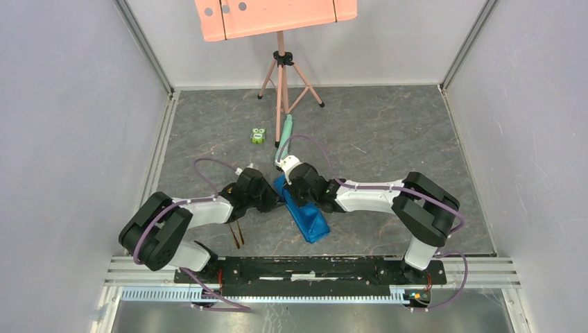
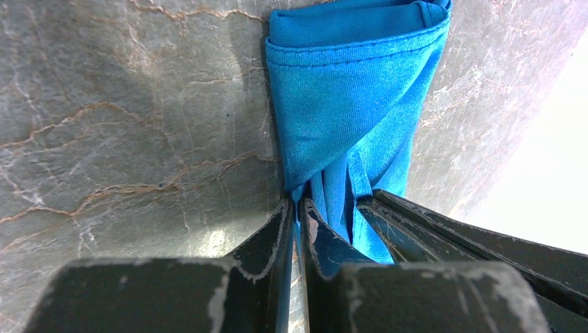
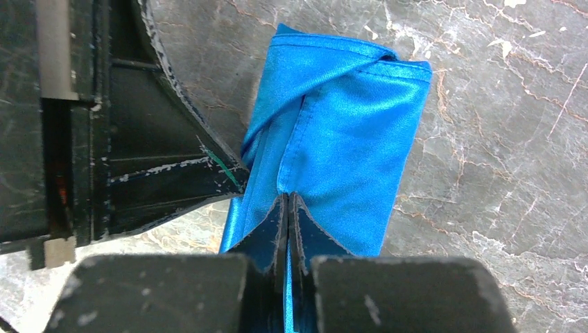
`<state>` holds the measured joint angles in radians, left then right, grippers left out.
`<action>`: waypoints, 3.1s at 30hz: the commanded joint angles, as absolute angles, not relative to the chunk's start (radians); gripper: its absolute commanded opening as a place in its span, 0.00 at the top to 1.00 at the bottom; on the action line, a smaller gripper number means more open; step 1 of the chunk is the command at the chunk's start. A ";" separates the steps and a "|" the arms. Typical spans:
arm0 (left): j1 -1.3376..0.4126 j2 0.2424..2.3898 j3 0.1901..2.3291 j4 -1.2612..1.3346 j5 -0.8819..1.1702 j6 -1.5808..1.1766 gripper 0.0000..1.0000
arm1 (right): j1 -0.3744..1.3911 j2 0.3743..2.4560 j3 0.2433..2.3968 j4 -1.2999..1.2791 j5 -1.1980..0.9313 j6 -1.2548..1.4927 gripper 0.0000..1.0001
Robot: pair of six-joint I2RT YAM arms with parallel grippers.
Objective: Fold the napkin into a case and place the utensils inside
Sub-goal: Grasp the top corner of the smaller rectangle folded napkin from the folded napkin, then pick up the smaller rectangle-folded napkin from the center of the board.
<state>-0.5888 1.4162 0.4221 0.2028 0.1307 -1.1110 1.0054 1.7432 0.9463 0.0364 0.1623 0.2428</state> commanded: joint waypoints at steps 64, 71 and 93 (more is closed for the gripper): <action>-0.436 1.639 0.564 0.279 0.195 -0.874 0.98 | 1.043 1.664 0.851 0.129 0.085 0.188 0.40; -0.436 1.625 0.580 0.253 0.193 -0.867 0.98 | 1.092 1.704 0.886 0.108 0.184 0.181 0.39; -0.437 1.386 0.630 0.035 0.141 -0.734 0.63 | 1.152 1.745 0.876 0.098 0.439 0.248 1.00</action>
<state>-0.4431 1.5204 0.5903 0.1730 0.2085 -0.8501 1.1683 1.7943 0.8856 0.1356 0.4534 0.2142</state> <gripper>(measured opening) 0.315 0.021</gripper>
